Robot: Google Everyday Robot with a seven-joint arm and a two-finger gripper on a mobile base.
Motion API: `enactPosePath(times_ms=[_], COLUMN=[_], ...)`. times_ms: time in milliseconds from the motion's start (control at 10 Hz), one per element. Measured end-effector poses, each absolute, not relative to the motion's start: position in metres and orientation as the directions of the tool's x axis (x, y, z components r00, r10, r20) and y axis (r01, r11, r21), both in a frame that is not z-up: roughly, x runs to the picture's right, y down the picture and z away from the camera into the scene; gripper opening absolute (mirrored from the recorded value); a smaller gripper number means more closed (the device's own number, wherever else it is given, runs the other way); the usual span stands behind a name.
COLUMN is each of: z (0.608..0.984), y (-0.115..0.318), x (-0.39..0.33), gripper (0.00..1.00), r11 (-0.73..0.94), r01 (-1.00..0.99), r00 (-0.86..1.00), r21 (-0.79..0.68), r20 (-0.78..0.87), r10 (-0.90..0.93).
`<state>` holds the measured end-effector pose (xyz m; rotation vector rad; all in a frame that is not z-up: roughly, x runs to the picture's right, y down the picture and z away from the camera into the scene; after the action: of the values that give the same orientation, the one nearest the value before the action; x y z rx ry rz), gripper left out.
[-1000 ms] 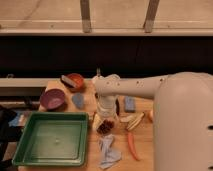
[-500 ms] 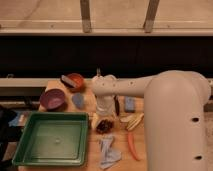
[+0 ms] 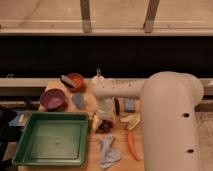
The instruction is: Place grapes in plastic cup
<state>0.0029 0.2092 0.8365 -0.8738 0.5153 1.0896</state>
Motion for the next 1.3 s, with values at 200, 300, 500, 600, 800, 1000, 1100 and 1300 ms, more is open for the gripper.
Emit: enactPosePath(times_ms=[200, 300, 500, 600, 800, 1000, 1100, 1300], z=[0.83, 0.828, 0.824, 0.822, 0.818, 0.815, 0.813, 0.811], y=[0.206, 0.204, 0.202, 0.201, 0.198, 0.195, 0.192, 0.189], x=[0.0, 0.001, 0.007, 0.011, 0.026, 0.038, 0.044, 0.052], gripper=[0.34, 0.24, 0.05, 0.01, 0.0, 0.0, 0.0, 0.0], r11=[0.219, 0.221, 0.211, 0.203, 0.168, 0.147, 0.132, 0.12], r01=[-0.906, -0.904, -0.908, -0.911, -0.925, -0.934, -0.94, -0.945], r00=[0.423, 0.425, 0.418, 0.41, 0.374, 0.348, 0.331, 0.314], r21=[-0.364, -0.365, -0.363, -0.359, -0.341, -0.324, -0.316, -0.305], r20=[-0.731, -0.729, -0.73, -0.732, -0.74, -0.742, -0.743, -0.742], r10=[0.535, 0.536, 0.54, 0.544, 0.559, 0.573, 0.582, 0.593])
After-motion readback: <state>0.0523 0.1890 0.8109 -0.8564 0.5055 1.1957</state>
